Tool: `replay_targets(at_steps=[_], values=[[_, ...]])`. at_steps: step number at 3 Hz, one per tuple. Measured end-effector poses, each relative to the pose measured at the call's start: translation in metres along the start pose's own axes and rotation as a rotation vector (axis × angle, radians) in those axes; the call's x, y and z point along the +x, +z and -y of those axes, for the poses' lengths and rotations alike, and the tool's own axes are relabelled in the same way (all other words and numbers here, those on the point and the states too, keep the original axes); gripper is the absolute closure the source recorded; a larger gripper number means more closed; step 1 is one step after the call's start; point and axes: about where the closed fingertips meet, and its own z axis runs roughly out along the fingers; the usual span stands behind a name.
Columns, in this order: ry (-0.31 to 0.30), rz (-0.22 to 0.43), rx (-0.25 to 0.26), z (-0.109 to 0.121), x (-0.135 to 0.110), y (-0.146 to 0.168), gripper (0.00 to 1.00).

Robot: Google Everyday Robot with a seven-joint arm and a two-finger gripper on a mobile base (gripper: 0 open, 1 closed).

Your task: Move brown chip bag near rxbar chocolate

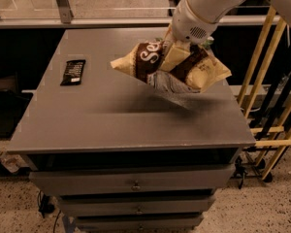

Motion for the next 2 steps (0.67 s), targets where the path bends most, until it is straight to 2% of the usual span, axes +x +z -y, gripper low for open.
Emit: replay_targets(at_steps=[1,2], values=[[-0.073,0.034,-0.019,0.010,-0.022,0.019,1.00],[-0.226,0.073,-0.066,0.032,-0.065,0.051,1.00]])
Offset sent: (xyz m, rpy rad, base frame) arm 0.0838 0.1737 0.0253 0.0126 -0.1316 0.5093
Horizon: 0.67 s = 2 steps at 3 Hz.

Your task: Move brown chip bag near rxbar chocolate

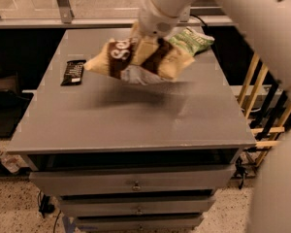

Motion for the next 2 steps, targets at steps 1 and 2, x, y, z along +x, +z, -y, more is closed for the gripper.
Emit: replay_targets(at_steps=[1,2], values=[[-0.178,0.082,0.018,0.045,-0.057,0.024,1.00],[-0.303,0.193,0.090,0.075,-0.099,0.036,1.00]])
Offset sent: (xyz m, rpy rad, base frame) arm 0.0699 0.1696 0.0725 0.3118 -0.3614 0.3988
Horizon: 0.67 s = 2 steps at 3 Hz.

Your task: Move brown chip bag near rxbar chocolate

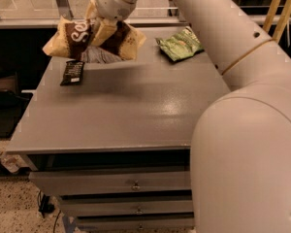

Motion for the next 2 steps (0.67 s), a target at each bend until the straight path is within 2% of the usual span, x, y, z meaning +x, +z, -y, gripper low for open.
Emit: replay_targets(at_steps=[1,2], values=[[-0.052,0.059,0.085,0.026,-0.009,0.018,1.00],[-0.049,0.055,0.168,0.048,-0.005,0.033,1.00]])
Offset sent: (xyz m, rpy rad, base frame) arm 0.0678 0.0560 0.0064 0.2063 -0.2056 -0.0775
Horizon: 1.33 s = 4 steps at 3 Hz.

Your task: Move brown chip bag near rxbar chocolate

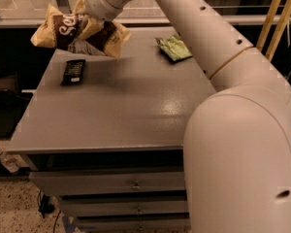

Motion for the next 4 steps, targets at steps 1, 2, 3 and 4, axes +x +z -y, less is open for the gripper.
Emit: replay_targets(at_steps=[1,2,3,4], values=[[0.031,-0.036,0.078,0.014,0.009,0.014,1.00],[0.099,-0.097,0.150,0.021,0.028,0.025,1.00],[0.188,-0.172,0.206,0.020,0.053,0.034,1.00],[0.228,-0.170,0.213,0.019,0.054,0.038,0.82]])
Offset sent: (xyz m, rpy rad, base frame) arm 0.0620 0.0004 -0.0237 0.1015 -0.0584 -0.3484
